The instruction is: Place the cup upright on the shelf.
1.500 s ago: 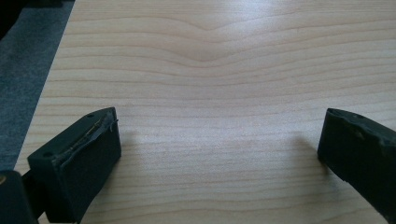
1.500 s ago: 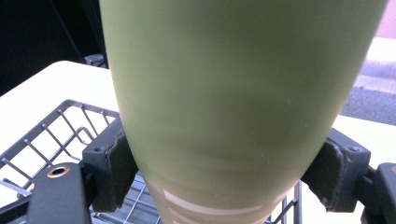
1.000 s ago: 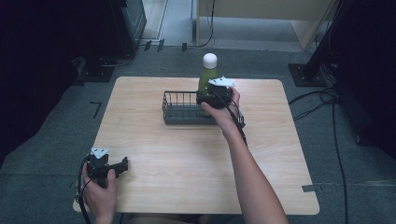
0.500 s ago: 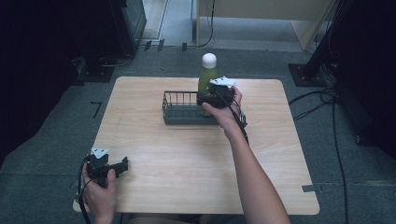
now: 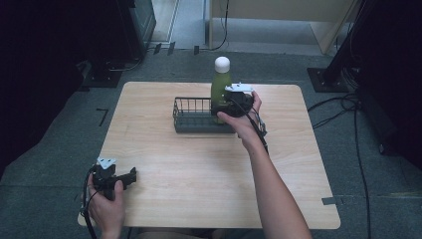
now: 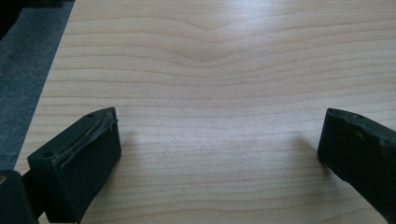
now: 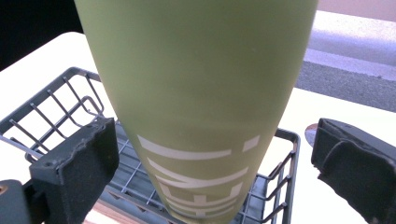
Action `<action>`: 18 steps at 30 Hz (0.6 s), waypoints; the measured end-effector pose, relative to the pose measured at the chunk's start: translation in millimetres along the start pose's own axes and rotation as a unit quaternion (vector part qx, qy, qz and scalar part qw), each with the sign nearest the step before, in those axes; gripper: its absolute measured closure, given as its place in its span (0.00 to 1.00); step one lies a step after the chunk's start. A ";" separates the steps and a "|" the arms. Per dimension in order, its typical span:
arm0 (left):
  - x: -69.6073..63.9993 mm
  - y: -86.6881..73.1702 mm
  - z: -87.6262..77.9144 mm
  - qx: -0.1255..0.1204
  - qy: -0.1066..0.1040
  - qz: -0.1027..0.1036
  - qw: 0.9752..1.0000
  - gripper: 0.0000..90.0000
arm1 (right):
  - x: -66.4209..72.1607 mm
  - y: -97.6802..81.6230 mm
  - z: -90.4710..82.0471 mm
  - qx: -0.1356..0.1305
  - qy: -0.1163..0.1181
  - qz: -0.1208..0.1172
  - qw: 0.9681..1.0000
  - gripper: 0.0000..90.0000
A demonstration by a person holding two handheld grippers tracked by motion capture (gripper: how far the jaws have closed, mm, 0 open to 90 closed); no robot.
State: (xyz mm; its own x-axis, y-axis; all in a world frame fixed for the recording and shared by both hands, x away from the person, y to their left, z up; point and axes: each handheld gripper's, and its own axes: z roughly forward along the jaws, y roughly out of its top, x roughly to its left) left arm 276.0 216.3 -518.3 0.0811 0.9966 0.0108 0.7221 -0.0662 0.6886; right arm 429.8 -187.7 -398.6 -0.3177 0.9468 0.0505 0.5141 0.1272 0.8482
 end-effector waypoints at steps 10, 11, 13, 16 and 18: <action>0.0 0.0 0.0 0.000 0.000 0.000 1.000 0.00 | -0.5 -10.7 -10.8 -0.003 0.014 -0.007 1.000 0.00; 0.0 0.0 0.0 0.000 0.000 0.000 1.000 0.00 | -0.5 -10.7 -10.8 -0.003 0.014 -0.007 1.000 0.00; 0.0 0.0 0.0 0.000 0.000 0.000 1.000 0.00 | -2.0 -14.0 -14.3 -0.004 0.014 -0.007 1.000 0.00; 0.0 0.0 0.0 0.000 0.000 0.000 1.000 0.00 | -5.2 -20.1 -22.8 -0.009 0.017 -0.005 1.000 0.00; 0.0 0.0 0.0 0.000 0.000 0.000 1.000 0.00 | -7.1 -23.3 -26.7 -0.012 0.015 -0.006 1.000 0.00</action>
State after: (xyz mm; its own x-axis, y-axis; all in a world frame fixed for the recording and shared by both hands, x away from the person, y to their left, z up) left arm 276.0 216.3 -518.3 0.0812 0.9966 0.0105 0.7220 -0.0661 0.6887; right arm 398.8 -205.3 -404.7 -0.3483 0.9358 0.0555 0.4912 0.1317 0.8610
